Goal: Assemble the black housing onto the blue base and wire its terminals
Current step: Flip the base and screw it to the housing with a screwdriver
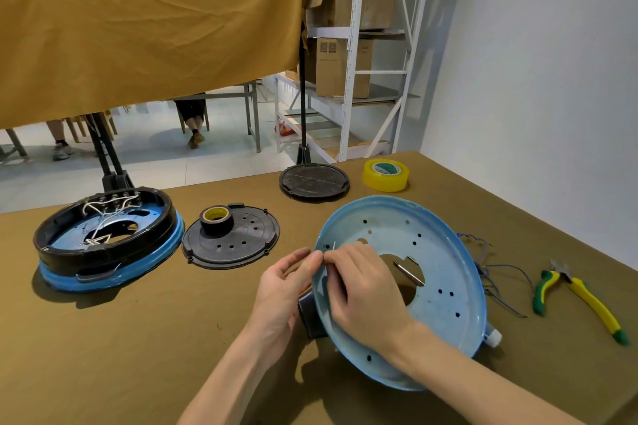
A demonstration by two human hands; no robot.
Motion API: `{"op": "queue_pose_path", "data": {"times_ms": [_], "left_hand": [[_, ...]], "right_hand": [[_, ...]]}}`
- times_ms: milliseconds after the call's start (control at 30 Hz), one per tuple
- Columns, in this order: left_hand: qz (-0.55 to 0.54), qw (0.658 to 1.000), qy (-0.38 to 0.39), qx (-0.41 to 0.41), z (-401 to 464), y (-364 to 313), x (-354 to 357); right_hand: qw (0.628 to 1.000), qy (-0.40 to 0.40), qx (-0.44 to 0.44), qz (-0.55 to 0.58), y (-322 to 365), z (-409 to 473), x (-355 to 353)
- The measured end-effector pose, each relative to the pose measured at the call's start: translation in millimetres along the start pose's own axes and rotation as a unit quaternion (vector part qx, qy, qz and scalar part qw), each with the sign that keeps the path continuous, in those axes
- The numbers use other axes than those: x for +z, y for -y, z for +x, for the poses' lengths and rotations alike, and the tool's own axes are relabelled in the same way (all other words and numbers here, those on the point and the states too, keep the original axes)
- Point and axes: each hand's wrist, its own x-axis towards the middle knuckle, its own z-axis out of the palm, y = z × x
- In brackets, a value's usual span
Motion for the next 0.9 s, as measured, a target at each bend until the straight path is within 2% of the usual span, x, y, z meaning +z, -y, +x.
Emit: {"op": "queue_pose_path", "data": {"times_ms": [100, 200, 433, 667, 900], "left_hand": [[-0.003, 1.0, 0.016, -0.004, -0.1, -2.9, -2.3], [-0.006, 1.0, 0.023, -0.017, -1.9, -5.7, -4.7], [-0.017, 0.996, 0.088, -0.022, -3.3, -9.6, -14.0], [-0.011, 0.991, 0.13, 0.004, -6.8, -14.6, -15.3], [-0.01, 0.986, 0.162, 0.024, -12.8, -20.2, -6.5]], "right_hand": [[0.996, -0.007, 0.046, 0.075, -2.7, 0.0, -4.0], [0.98, -0.06, 0.106, 0.154, -4.3, 1.0, -7.9], [0.955, -0.091, 0.15, 0.238, -4.0, -2.2, -10.3], [0.946, -0.09, 0.156, 0.271, -5.2, -4.0, -13.3], [0.954, -0.09, 0.132, 0.253, -3.5, -7.8, -15.5]]}}
